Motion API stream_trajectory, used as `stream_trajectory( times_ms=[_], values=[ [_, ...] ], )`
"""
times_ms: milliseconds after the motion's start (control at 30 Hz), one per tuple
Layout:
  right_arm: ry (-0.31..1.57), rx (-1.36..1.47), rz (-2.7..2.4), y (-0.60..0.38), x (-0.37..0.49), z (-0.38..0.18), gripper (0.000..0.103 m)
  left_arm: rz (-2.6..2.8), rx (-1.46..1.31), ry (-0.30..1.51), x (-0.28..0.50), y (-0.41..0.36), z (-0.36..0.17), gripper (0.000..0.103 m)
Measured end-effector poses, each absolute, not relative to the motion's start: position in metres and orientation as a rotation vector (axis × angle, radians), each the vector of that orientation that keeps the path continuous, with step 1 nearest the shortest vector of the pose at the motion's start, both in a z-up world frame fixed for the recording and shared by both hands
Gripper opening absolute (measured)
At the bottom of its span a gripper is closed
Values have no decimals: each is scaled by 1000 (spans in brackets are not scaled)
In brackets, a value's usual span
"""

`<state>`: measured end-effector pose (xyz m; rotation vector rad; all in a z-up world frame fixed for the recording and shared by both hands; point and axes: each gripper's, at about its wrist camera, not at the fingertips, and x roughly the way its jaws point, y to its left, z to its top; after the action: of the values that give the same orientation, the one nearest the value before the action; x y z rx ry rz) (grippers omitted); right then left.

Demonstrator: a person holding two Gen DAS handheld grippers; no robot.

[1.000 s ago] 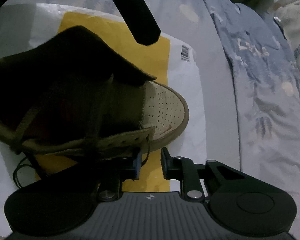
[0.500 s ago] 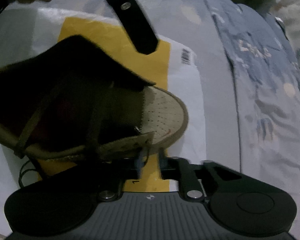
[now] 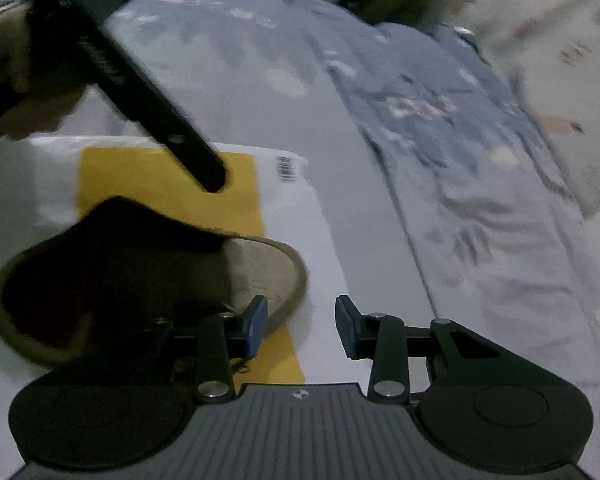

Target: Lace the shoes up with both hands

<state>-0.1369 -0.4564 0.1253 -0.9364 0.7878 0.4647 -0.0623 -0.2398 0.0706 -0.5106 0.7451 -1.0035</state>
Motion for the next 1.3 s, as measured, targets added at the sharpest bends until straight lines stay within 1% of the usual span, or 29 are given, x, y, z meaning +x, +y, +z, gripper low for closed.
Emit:
stream_trajectory(
  times_ms=[33,67,100,167,200,400,500,633,833,933,967,1000,1100,1300],
  values=[
    [812,-990,492,-449,-135,123,33,-997,-516,748,-61,-239,71,31],
    [837,-1040,521,-441,-133,120,28,-990,-520,753,-60,-238,70,31],
    [861,-1079,553,-433,-131,116,26,-982,-524,759,-59,-238,70,31],
    [900,-1153,608,-417,-126,109,24,-975,-523,777,-57,-238,68,30],
    [914,-1185,627,-410,-123,105,21,-983,-508,788,-57,-238,68,30],
    [1041,-1314,696,-389,-109,77,20,-1057,-384,860,-64,-245,64,29],
    [1071,-1368,704,-385,-108,63,20,-1085,-324,878,-69,-246,63,30],
    [1088,-1419,711,-378,-105,50,20,-1104,-308,887,-72,-243,65,30],
    [1106,-1547,699,-380,-105,34,15,-1128,-259,901,-78,-243,68,29],
    [1103,-1591,692,-381,-105,27,8,-1137,-237,903,-80,-246,67,29],
    [1094,-1602,685,-381,-106,26,3,-1140,-229,902,-81,-247,67,28],
    [1087,-1605,675,-381,-106,25,2,-1143,-221,900,-82,-249,67,25],
    [1064,-1575,648,-382,-107,27,1,-1152,-198,896,-85,-252,66,24],
    [994,-1428,605,-386,-112,42,0,-1158,-161,871,-89,-260,66,24]
  ],
)
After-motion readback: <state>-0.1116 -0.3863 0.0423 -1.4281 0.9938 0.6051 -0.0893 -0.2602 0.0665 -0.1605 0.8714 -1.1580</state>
